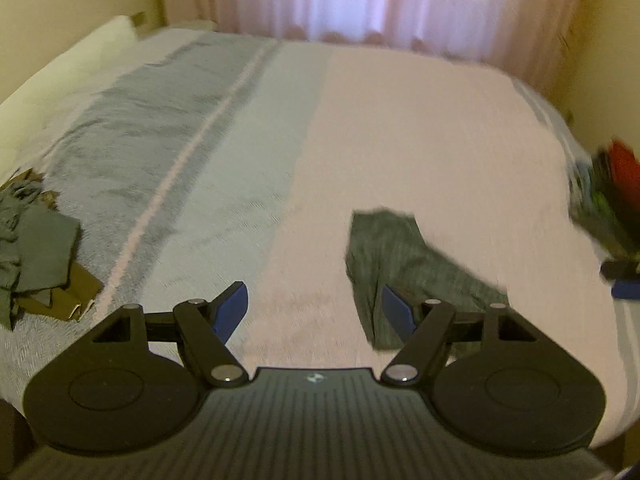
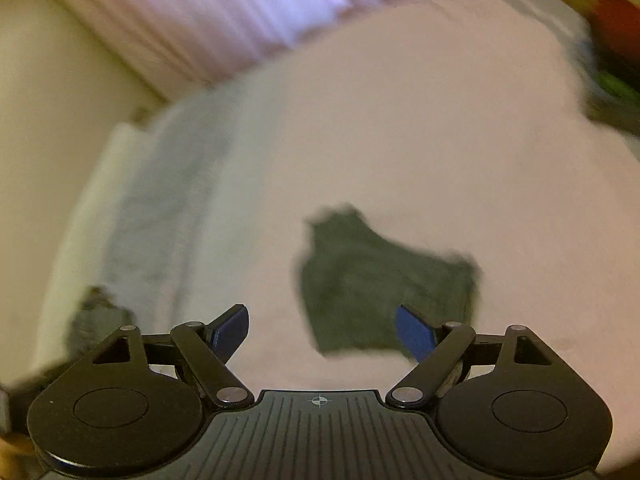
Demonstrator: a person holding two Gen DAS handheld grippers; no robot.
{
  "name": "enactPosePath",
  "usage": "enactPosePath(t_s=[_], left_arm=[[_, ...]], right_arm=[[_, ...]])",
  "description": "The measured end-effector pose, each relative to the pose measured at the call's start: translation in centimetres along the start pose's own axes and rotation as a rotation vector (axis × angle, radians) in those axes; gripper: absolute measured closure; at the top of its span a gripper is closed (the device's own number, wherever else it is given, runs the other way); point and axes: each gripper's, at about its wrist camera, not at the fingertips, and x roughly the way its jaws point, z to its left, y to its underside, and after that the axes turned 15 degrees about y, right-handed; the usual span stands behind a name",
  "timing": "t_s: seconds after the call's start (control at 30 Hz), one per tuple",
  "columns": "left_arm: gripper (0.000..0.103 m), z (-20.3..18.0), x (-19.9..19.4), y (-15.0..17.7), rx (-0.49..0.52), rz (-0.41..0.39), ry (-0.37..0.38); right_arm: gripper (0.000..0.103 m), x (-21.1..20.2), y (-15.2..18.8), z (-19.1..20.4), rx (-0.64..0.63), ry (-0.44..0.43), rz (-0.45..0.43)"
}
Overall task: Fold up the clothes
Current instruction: 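Lift the shorts with the right tool and drop them on the pink blanket area, then move the right tool to the shorts' waistband and grasp it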
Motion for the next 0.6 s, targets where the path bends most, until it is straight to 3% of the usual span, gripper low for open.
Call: enactPosePath(t_s=[0.1,0.27,0.6], left_arm=[[0.032,-1.0,0.9,0.7,0.059,0.043,0.025],[0.032,-2.5,1.5,1.8,0.148,0.088,0.068],[0.032,-0.6,0.4,4.2,0.240,0.157,0.115]], right_arm=[[0.019,0.7,2.3,-2.0,0.040,0.096,0.050],[0.019,0.7,4.4,-0.8,0.087,0.172,0.078],[0.019,1.2,10.5,2.8,0.131,0.206,0.119]])
